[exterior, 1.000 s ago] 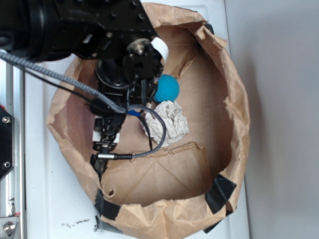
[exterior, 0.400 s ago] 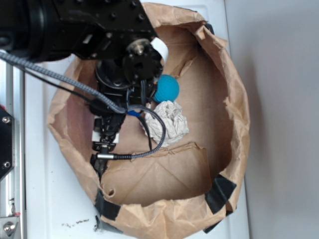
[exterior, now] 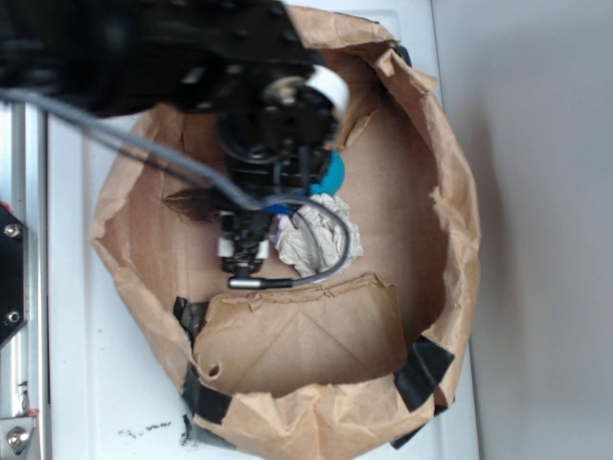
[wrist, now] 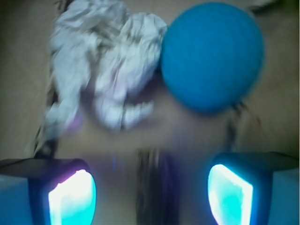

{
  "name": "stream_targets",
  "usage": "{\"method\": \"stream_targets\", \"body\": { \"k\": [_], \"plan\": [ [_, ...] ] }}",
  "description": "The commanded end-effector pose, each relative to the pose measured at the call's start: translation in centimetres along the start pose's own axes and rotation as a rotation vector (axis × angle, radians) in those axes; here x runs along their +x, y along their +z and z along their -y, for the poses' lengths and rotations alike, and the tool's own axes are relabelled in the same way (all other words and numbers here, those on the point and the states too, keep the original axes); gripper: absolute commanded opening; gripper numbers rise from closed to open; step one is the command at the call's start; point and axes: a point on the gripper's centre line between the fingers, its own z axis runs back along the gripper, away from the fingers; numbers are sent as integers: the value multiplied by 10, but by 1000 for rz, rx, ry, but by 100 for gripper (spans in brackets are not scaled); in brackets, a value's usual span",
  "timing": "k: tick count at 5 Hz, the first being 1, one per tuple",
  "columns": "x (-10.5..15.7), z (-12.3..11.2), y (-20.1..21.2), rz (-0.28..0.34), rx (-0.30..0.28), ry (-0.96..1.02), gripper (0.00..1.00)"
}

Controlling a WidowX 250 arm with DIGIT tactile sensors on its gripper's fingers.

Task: Grab the wood chip.

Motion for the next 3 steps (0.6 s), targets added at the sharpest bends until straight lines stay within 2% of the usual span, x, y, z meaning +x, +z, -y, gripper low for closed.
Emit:
{"method": "stream_targets", "body": {
  "k": [1, 3],
  "plan": [
    [19, -15, 4, -5, -63, -16, 100],
    [6, -7, -19, -49, -10, -41, 100]
  ]
}}
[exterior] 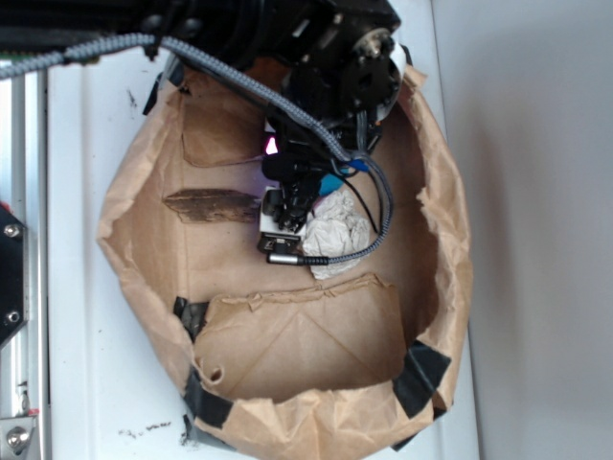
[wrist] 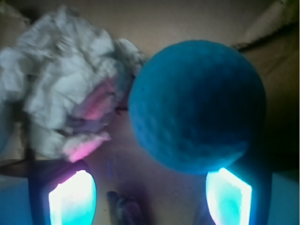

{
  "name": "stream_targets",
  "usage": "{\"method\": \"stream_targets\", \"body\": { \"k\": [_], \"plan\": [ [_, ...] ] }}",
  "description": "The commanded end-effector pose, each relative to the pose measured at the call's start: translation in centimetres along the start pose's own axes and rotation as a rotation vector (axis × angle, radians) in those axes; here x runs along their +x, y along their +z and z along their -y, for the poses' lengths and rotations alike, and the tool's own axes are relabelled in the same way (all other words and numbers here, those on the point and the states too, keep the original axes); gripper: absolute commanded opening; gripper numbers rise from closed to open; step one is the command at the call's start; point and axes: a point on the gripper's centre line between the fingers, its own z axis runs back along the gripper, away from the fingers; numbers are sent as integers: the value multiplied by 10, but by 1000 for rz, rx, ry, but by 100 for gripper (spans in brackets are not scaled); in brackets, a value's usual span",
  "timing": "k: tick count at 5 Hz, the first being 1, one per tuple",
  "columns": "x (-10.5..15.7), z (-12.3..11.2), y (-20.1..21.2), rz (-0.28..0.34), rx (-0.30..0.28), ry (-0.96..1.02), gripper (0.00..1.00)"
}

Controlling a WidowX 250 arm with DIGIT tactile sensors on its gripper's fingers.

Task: Grab the wood chip.

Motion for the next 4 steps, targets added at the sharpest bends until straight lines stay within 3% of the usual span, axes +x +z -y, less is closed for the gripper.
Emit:
{"method": "stream_targets", "body": {
  "k": [1, 3, 4],
  "plan": [
    [-25, 21, 1, 72, -23, -52, 100],
    [-67, 41, 15, 152, -45, -141, 100],
    [-63, 41, 10, 142, -35, -123, 100]
  ]
}}
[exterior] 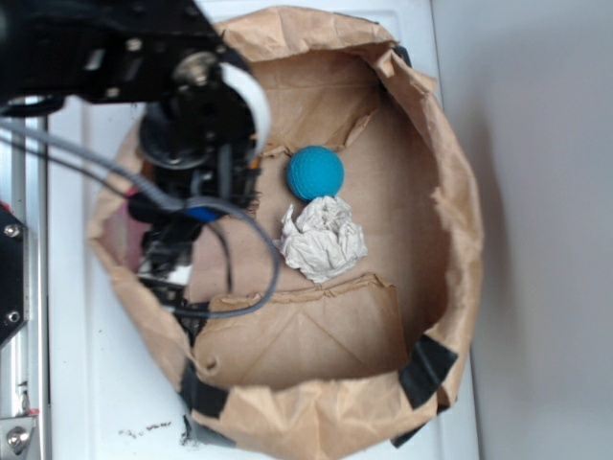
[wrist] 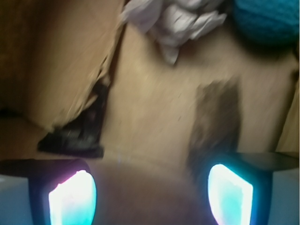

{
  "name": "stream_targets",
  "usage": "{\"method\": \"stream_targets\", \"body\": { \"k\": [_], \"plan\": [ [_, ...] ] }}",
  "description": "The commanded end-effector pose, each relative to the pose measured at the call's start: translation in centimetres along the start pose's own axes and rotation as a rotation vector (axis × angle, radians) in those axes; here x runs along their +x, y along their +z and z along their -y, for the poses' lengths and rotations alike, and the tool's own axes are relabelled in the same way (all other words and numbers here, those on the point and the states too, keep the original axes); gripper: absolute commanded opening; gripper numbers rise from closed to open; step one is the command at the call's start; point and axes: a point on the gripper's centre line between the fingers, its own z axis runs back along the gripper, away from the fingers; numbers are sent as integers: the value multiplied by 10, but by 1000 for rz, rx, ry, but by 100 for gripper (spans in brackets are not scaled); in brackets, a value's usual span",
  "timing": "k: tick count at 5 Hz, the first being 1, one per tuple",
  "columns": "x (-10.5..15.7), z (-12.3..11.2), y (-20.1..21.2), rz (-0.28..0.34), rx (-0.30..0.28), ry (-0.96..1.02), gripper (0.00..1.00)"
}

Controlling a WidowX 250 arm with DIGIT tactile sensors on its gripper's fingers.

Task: Grab the wood chip.

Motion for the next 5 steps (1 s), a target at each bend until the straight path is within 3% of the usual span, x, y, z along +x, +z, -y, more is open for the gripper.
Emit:
{"method": "stream_targets", "body": {
  "k": [1, 2, 5],
  "plan": [
    [5, -7, -7, 15, 28, 42, 100],
    [10, -6, -23, -1, 83, 61, 100],
    [31, -36, -22, -3, 127, 194, 100]
  ]
}}
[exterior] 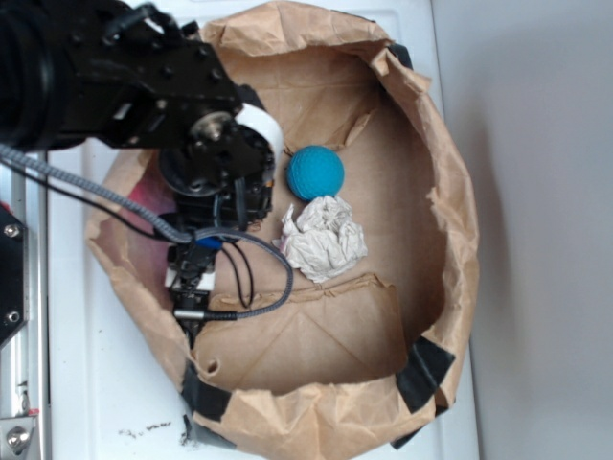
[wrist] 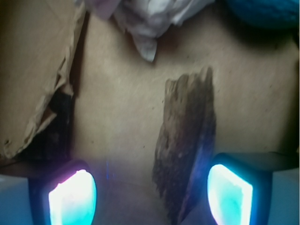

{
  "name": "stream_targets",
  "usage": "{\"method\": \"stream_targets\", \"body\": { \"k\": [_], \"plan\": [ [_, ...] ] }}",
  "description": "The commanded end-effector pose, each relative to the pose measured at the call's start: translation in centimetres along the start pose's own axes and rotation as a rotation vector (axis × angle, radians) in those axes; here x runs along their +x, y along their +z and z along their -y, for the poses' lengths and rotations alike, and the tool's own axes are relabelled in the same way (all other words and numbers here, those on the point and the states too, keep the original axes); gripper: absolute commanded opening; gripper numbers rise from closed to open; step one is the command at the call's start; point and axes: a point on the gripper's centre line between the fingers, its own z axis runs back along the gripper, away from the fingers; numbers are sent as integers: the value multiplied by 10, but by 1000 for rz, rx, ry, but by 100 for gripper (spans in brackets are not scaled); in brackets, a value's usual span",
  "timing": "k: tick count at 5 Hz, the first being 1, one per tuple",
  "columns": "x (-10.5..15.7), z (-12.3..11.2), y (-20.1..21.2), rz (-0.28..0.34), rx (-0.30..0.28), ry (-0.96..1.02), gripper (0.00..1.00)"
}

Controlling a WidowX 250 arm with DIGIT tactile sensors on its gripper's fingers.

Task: Grab the wood chip.

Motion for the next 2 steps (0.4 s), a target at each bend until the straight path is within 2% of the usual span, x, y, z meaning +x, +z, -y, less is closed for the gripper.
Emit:
{"method": "stream_targets", "body": {
  "k": [1, 2],
  "plan": [
    [23, -22, -5, 11, 45, 89, 100],
    [22, -21, -6, 8, 40, 90, 6]
  ]
}}
